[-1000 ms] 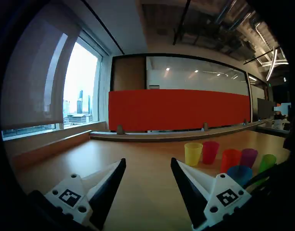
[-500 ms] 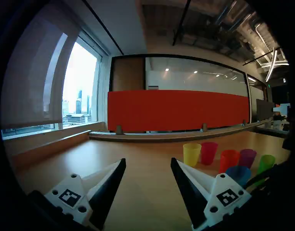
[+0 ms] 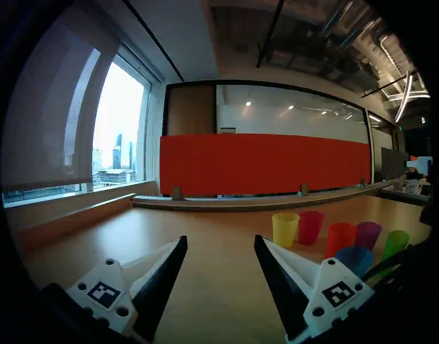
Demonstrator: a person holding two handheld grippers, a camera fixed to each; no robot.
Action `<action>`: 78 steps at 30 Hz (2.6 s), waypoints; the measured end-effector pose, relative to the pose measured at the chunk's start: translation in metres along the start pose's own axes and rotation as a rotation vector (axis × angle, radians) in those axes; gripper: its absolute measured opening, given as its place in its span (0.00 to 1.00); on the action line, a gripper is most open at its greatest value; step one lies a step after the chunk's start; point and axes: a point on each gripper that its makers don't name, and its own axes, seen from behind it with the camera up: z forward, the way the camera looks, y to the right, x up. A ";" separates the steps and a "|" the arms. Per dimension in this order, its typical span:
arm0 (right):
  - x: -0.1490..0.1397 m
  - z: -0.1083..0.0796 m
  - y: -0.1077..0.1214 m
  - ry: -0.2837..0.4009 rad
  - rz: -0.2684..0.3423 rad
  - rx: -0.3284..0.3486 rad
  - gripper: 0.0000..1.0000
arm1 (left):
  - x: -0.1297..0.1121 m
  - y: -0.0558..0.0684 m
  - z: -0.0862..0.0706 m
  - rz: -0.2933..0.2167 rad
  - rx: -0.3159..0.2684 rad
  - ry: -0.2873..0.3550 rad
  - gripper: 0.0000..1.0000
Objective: Pour water
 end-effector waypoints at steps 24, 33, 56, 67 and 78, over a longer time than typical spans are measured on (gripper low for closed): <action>-0.040 0.002 -0.017 0.067 0.017 0.055 0.99 | -0.001 0.001 0.000 0.002 0.000 0.000 0.86; -0.055 -0.001 -0.009 0.054 0.015 0.060 0.99 | -0.001 0.000 0.000 0.001 0.000 0.000 0.86; -0.071 -0.002 0.001 0.030 0.051 0.071 0.99 | -0.001 -0.001 -0.001 0.001 0.000 0.000 0.86; -0.081 0.000 -0.002 -0.006 0.022 0.063 0.99 | -0.001 -0.001 -0.002 0.001 0.000 0.000 0.86; -0.083 0.001 -0.002 -0.016 0.012 0.056 0.99 | -0.001 0.000 -0.002 0.001 0.000 0.000 0.86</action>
